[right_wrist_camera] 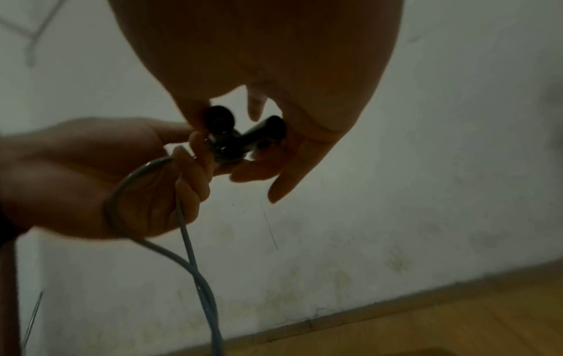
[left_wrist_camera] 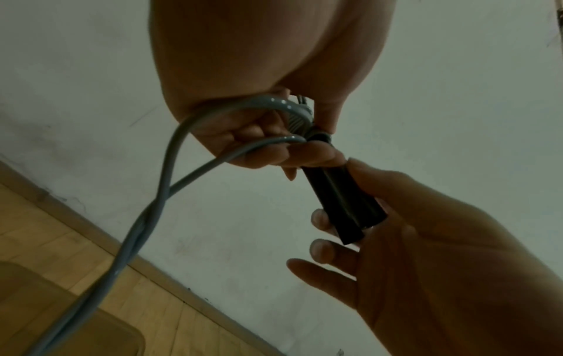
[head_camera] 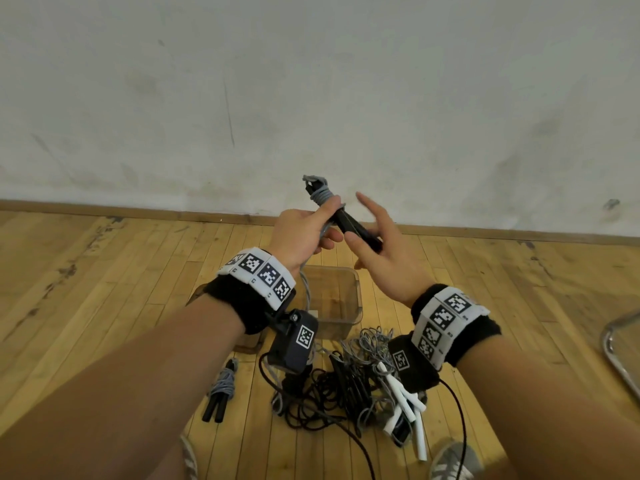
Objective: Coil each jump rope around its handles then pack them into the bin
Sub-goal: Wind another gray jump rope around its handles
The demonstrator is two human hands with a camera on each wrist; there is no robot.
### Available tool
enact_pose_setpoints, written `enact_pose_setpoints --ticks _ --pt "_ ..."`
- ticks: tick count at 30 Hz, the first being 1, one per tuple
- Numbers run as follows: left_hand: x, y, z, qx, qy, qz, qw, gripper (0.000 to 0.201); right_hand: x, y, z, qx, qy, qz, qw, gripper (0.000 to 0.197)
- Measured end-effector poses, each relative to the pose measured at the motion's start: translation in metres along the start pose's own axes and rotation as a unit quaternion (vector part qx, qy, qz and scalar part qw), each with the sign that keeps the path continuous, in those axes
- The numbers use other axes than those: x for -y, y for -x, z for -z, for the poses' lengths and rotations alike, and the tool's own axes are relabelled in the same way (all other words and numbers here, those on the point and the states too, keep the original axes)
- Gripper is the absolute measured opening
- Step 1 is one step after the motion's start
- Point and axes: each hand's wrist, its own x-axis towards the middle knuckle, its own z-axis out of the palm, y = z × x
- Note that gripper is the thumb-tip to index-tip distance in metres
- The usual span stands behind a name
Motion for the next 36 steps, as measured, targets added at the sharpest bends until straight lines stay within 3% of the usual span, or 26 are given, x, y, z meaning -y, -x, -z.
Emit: enact_pose_setpoints --ticks 3,5,8,10,15,20,23,28,32,34,36 --pt "-0.001 -0.001 -0.001 0.022 0.021 -0.007 1.000 0.047 0.007 -0.002 0.009 -0.010 -0.163 -0.120 0.979 0.065" --pt "0.000 -0.001 -0.002 0.036 0.014 -0.016 0.999 0.049 0.011 -0.001 0.010 0.025 -0.210 -0.161 0.964 0.055" --pt "0.002 -0.001 -0.001 0.059 -0.015 -0.023 0.998 0.049 0.013 0.001 0.011 0.051 -0.213 -0.153 0.964 0.039" --pt "0.003 -0.001 0.000 0.067 -0.044 -0.027 0.996 0.043 0.011 -0.001 0.015 0.032 -0.209 -0.141 0.967 0.044" --pt "0.004 0.000 -0.001 0.060 -0.019 -0.011 0.998 0.022 0.004 -0.003 0.023 -0.006 -0.105 -0.102 0.989 0.063" --pt "0.003 0.001 -0.004 0.052 0.001 0.004 0.999 0.015 -0.003 -0.004 0.025 -0.043 0.068 -0.043 0.996 0.063" --pt "0.002 0.001 -0.006 0.053 0.026 0.017 0.998 0.021 -0.006 -0.004 0.021 -0.075 0.177 -0.001 0.981 0.058" --pt "0.001 0.000 -0.005 0.014 0.055 0.030 0.998 0.043 -0.005 -0.003 0.007 -0.085 0.213 0.039 0.973 0.056" --pt "0.004 -0.005 0.000 -0.020 0.062 0.039 0.997 0.042 -0.002 0.001 -0.003 -0.055 0.142 0.058 0.987 0.048" --pt "0.005 -0.009 0.004 -0.023 0.067 0.041 0.997 0.036 0.005 -0.001 -0.003 -0.030 0.033 0.000 0.999 0.040" --pt "0.005 -0.011 0.007 -0.016 0.066 0.041 0.997 0.033 0.012 -0.004 0.002 0.002 -0.113 -0.100 0.989 0.037"
